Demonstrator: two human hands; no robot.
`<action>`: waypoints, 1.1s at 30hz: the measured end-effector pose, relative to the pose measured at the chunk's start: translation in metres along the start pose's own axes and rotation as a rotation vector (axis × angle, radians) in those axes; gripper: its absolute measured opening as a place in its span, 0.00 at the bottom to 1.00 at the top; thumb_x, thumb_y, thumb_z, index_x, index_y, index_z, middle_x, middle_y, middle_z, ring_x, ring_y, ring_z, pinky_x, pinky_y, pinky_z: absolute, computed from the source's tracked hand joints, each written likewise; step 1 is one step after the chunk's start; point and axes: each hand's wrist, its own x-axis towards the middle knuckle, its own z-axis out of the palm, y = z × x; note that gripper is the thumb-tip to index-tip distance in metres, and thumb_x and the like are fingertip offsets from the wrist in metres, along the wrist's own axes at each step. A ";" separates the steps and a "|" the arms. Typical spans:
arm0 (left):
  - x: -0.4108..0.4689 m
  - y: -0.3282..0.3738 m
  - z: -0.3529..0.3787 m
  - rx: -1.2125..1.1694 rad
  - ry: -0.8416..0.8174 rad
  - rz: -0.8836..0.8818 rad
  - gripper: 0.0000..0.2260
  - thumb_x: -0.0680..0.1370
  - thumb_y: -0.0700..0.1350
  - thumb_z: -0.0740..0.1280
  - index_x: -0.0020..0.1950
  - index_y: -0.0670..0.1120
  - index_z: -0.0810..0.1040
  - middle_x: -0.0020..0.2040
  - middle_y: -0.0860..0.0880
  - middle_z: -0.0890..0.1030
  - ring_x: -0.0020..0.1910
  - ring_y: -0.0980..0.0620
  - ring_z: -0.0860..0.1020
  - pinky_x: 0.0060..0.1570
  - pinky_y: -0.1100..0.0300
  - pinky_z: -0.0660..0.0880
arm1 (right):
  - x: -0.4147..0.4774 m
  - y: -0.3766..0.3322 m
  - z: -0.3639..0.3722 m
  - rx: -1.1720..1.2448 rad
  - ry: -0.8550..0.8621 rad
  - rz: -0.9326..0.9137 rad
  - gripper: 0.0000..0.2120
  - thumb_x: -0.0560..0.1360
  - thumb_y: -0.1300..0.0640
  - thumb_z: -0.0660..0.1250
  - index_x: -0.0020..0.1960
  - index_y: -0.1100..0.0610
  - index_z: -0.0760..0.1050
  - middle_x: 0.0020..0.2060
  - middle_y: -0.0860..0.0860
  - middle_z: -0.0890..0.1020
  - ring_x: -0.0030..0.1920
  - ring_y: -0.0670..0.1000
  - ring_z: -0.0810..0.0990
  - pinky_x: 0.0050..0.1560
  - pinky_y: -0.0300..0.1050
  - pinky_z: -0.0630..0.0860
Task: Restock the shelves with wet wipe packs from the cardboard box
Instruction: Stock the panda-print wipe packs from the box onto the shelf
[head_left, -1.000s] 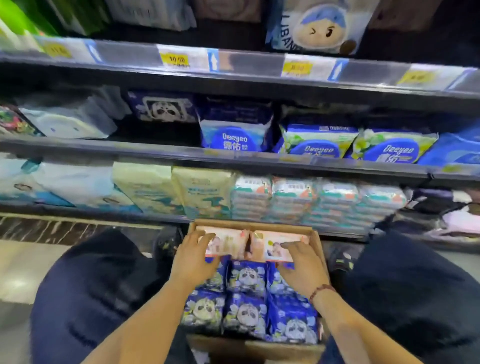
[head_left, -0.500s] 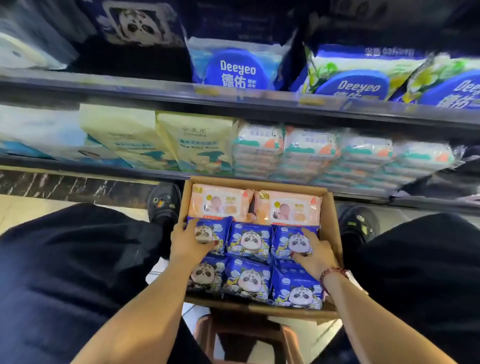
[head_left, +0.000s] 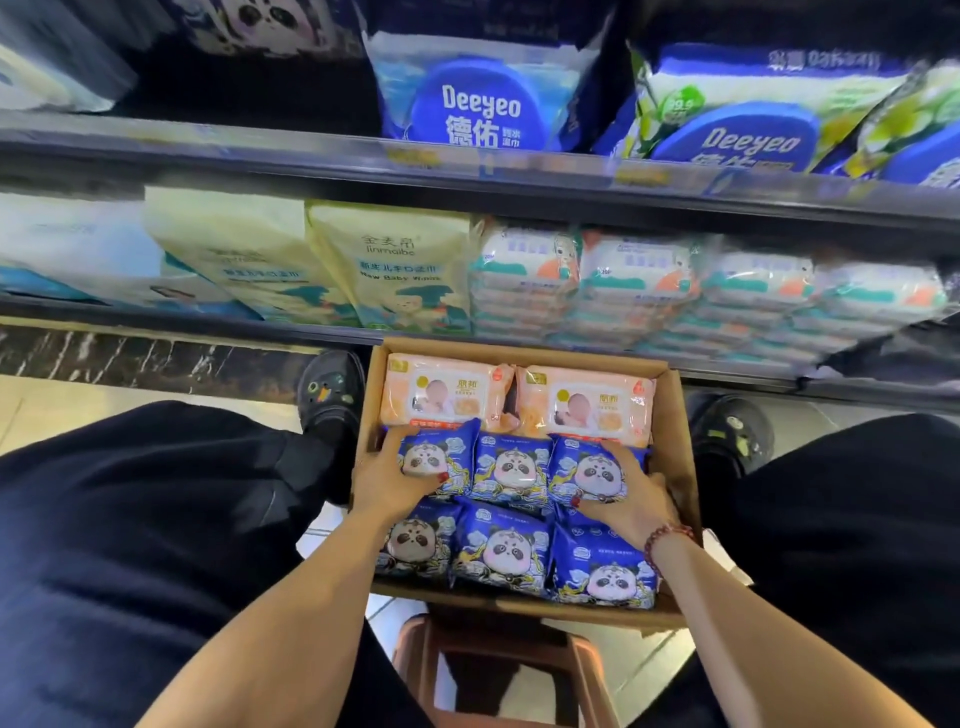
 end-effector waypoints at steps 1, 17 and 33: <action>0.000 0.001 0.001 -0.020 -0.005 0.011 0.30 0.68 0.43 0.77 0.67 0.50 0.70 0.59 0.49 0.74 0.57 0.45 0.77 0.52 0.56 0.75 | -0.001 -0.001 -0.001 0.022 0.003 -0.015 0.40 0.68 0.48 0.75 0.73 0.41 0.57 0.63 0.59 0.64 0.60 0.62 0.73 0.62 0.48 0.70; -0.002 0.010 -0.006 -0.126 -0.137 0.148 0.28 0.68 0.36 0.77 0.64 0.53 0.75 0.56 0.54 0.71 0.64 0.52 0.68 0.66 0.60 0.66 | 0.006 0.000 0.001 0.227 0.042 -0.212 0.27 0.70 0.62 0.73 0.65 0.43 0.73 0.64 0.53 0.74 0.67 0.55 0.69 0.68 0.51 0.69; -0.065 0.125 -0.091 -0.581 -0.064 0.458 0.23 0.72 0.33 0.72 0.55 0.60 0.79 0.59 0.51 0.79 0.57 0.49 0.79 0.56 0.45 0.78 | -0.090 -0.090 -0.094 0.496 0.190 -0.677 0.25 0.71 0.66 0.72 0.62 0.45 0.75 0.61 0.40 0.76 0.65 0.41 0.70 0.66 0.38 0.68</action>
